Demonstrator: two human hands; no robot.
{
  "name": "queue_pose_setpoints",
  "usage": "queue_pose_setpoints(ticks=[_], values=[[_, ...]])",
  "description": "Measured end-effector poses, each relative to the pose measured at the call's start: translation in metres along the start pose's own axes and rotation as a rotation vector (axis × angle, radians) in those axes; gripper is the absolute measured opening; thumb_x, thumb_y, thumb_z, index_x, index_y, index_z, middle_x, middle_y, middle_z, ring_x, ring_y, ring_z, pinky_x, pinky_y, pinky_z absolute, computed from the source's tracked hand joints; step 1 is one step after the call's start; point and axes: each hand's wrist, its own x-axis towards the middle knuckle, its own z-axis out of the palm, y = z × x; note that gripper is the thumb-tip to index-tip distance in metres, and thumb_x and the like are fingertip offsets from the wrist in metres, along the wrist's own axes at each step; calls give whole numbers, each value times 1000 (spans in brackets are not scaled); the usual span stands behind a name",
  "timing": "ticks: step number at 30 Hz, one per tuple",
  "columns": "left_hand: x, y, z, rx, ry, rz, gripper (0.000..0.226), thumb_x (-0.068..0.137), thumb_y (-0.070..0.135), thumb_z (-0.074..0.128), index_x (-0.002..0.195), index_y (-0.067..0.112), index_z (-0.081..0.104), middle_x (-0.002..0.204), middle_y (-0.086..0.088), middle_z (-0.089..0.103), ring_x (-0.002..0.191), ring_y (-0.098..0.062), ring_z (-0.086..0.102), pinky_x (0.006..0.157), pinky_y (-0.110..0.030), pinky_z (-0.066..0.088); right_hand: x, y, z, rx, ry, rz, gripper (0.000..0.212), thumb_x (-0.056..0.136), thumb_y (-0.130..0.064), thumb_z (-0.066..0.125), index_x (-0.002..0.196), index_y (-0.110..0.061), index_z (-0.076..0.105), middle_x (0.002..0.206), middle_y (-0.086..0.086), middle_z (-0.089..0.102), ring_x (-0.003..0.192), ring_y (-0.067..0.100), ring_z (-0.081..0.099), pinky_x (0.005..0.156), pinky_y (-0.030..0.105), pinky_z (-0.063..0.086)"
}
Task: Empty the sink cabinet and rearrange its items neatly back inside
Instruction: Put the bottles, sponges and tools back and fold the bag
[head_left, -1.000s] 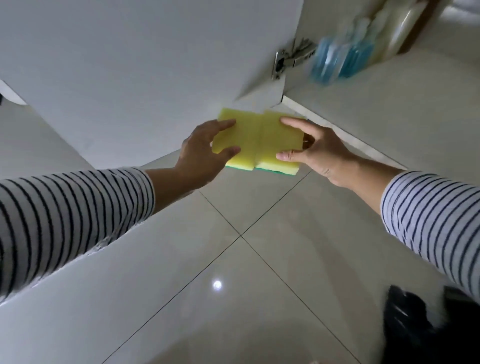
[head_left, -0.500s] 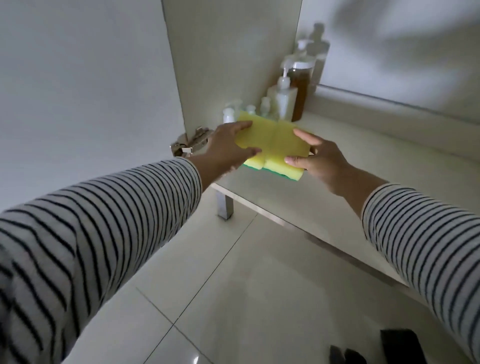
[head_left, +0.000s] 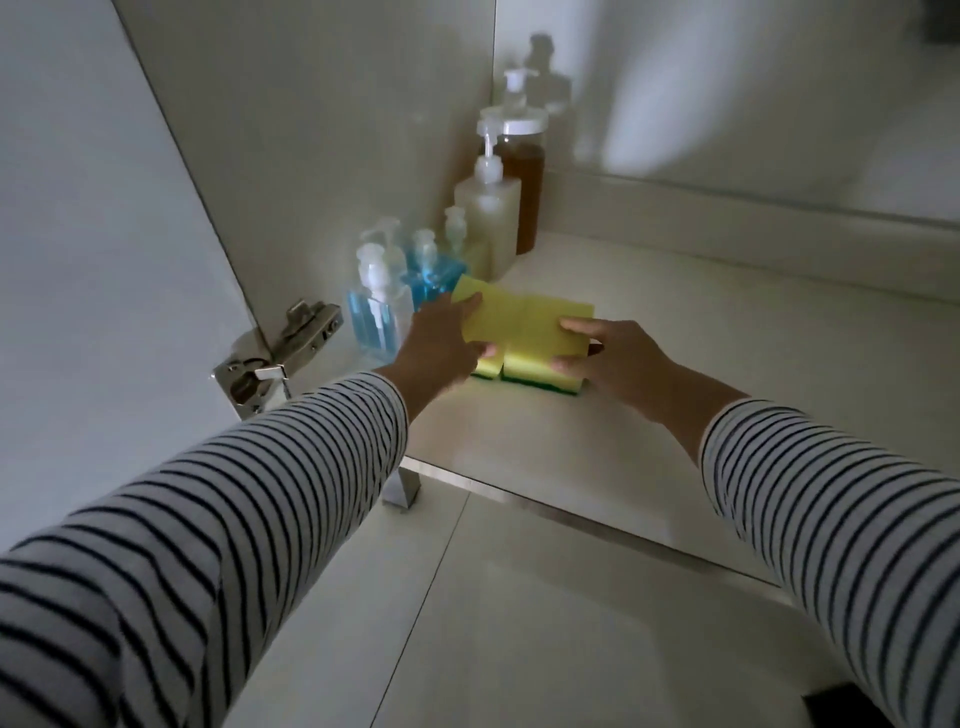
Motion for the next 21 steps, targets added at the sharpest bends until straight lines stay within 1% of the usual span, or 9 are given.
queue_pose_setpoints(ticks=[2,5,8,9,12,15,17,18,21], values=[[1,-4,3,51,2,13,64,91,35,56,147,20,30,155,-12,20,143,-28,19,115,-34,16,-4,-3,1,-36,-10,13,64,80,-34,72,138,-30,46,145,8,42,130,27,44,110,38,36],[-3,-5,-1,92,56,49,55,91,37,56,140,19,42,149,-12,33,137,-28,31,111,-37,27,-11,-12,-1,-186,10,28,61,85,-40,64,142,-33,41,149,8,36,133,27,40,110,34,33],[-13,-2,-9,136,144,104,53,90,37,56,138,17,43,145,-10,39,135,-28,34,108,-40,31,-26,-29,-2,-414,9,49,68,90,-43,57,148,-24,27,153,8,30,139,28,31,109,30,27],[-17,0,-12,172,149,130,53,90,36,56,137,17,43,144,-10,39,135,-28,34,108,-41,32,-33,-35,-4,-462,23,63,71,90,-44,57,149,-20,25,154,8,30,140,27,30,110,30,26],[-30,10,-24,349,109,231,52,89,34,58,134,15,43,136,-10,45,128,-28,40,100,-41,39,-55,-49,-11,-592,55,121,71,90,-44,56,147,-12,29,152,10,33,139,26,31,110,32,28],[-48,27,-34,493,57,318,42,88,28,58,126,11,50,119,-11,55,110,-27,54,84,-37,46,-79,-60,-20,-733,47,195,63,89,-42,56,140,-8,39,143,13,42,131,28,42,106,37,38],[-60,41,-39,548,16,374,33,88,22,57,117,8,55,110,-10,57,100,-25,58,74,-33,46,-96,-66,-28,-787,46,241,60,88,-44,56,135,-7,44,138,13,47,124,29,48,101,38,43],[-66,48,-40,563,-2,395,30,88,22,57,115,7,56,108,-10,58,97,-25,59,71,-31,45,-104,-67,-31,-811,43,253,60,89,-45,55,134,-8,45,136,13,47,122,29,49,100,38,45],[-82,74,-43,581,-36,485,29,89,22,56,113,7,58,110,-10,58,97,-25,61,67,-30,42,-136,-71,-46,-850,60,309,60,90,-46,53,135,-8,45,137,13,45,123,28,48,100,36,44]])
